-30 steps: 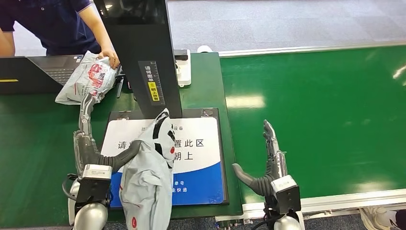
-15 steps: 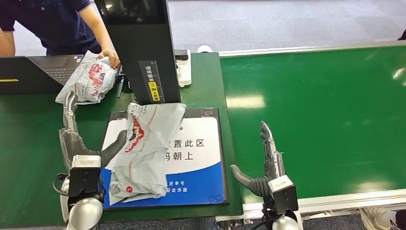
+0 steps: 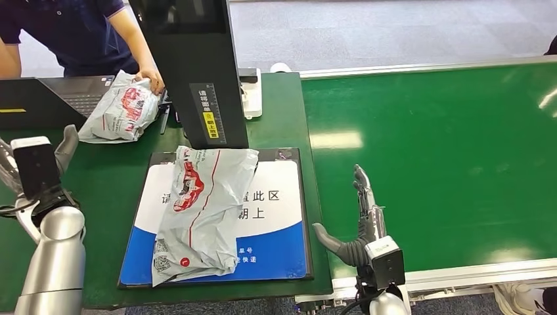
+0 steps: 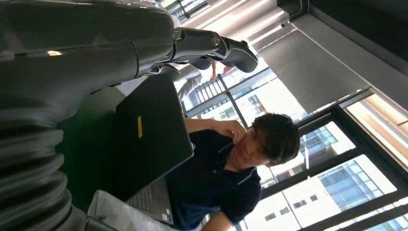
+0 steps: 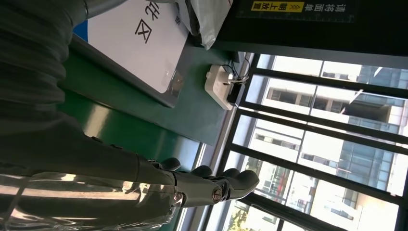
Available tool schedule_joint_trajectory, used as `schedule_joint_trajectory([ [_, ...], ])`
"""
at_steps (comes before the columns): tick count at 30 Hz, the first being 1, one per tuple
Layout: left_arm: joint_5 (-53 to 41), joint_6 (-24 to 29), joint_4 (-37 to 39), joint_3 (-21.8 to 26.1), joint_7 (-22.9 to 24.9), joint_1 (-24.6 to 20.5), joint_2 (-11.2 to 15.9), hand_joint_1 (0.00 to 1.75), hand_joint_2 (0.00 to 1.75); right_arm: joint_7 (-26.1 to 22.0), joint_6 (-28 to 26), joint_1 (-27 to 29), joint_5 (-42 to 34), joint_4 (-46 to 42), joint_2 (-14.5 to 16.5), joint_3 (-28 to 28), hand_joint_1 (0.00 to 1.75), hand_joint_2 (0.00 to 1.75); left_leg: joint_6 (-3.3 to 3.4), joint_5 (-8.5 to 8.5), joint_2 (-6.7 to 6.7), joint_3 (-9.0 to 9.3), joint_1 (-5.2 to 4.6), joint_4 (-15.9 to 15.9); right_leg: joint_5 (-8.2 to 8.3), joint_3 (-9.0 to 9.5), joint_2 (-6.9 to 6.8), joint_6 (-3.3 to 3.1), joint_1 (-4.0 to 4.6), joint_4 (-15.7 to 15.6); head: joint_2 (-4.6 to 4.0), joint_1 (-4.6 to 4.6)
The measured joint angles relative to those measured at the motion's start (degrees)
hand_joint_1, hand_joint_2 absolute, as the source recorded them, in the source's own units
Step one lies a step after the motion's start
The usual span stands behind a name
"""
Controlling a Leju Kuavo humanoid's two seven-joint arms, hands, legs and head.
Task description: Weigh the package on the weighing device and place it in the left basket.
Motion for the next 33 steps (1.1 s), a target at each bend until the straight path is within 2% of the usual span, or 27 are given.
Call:
schedule_joint_trajectory([
  [3,-1.40,1.15,2.75,0.89,0.91,-1.67,0.88,0.00,1.75,-0.01,-0.21,-0.04,-0.25,0.10,0.00,0.14,0.00,1.75,0.01,0.00,-0.01,-0.04,0.00,0.01,0.00,-0.03,-0.01,0.00,0.00,-0.01,0.00,0.00],
  [6,-2.26,1.56,9.43,2.23,0.66,-6.57,2.66,0.00,1.75,-0.14,-1.09,-0.21,-0.98,0.37,-0.02,0.37,0.00,1.75,0.03,0.03,-0.02,-0.08,0.00,0.02,0.01,-0.06,-0.02,0.00,0.01,-0.02,0.00,-0.01],
  [7,-1.46,-0.05,11.31,2.54,-0.37,-7.90,3.21,0.00,1.75,-0.17,-1.35,-0.25,-1.16,0.45,-0.05,0.43,0.00,1.75,0.03,0.03,0.01,-0.05,-0.01,0.02,0.02,-0.05,0.00,0.00,0.00,-0.02,0.00,-0.03],
  [9,0.80,-6.98,12.39,2.01,-2.66,-8.58,3.61,0.00,1.75,-0.14,-1.38,-0.29,-1.27,0.49,-0.14,0.44,0.00,1.75,0.03,0.03,0.02,0.00,-0.03,0.02,0.02,-0.01,0.01,0.01,-0.02,-0.02,0.00,-0.03],
  [11,2.39,-14.21,11.13,0.02,-3.44,-7.42,3.58,0.00,1.75,-0.10,-0.96,-0.32,-1.29,0.49,-0.27,0.43,0.00,1.75,0.04,0.03,-0.01,-0.01,-0.03,0.02,0.01,0.01,0.00,0.01,-0.02,-0.02,-0.01,0.01],
  [15,4.70,-20.20,7.97,-3.12,-3.62,-5.16,3.41,0.00,1.75,-0.29,-0.36,-0.31,-1.31,0.50,-0.44,0.40,0.00,1.75,0.04,0.00,0.20,-0.07,-0.05,0.02,0.04,-0.09,0.19,0.02,-0.05,-0.03,0.00,0.01],
  [19,9.84,-32.38,1.75,-5.11,-6.89,-0.14,3.97,0.00,1.75,-1.48,0.66,-0.29,-1.31,0.65,-0.85,0.37,0.00,1.75,0.02,-0.06,0.19,-0.06,-0.06,0.02,-0.02,-0.12,0.20,0.06,-0.05,-0.05,-0.01,-0.01],
  [22,11.00,-35.52,-1.92,-5.90,-8.19,2.81,4.15,0.00,1.75,-1.93,0.96,-0.27,-1.36,0.84,-1.09,0.31,0.00,1.75,0.03,-0.08,0.19,-0.08,-0.05,0.02,-0.03,-0.15,0.20,0.07,-0.04,-0.05,0.00,-0.02],
  [27,11.30,-44.40,-9.16,-8.10,-11.35,7.55,4.78,0.00,1.75,-2.15,1.08,-0.34,-1.37,1.10,-1.40,0.18,0.00,1.75,0.03,-0.09,0.17,-0.07,-0.05,0.01,-0.04,-0.14,0.20,0.07,-0.04,-0.05,0.00,-0.01],
  [33,10.81,-45.68,-14.79,-8.95,-11.02,10.61,4.72,0.00,1.75,-2.17,1.08,-0.38,-1.30,1.34,-1.51,-0.11,0.00,1.75,0.03,-0.09,0.13,-0.08,-0.05,0.01,-0.04,-0.12,0.16,0.07,-0.04,-0.05,0.00,0.00],
])
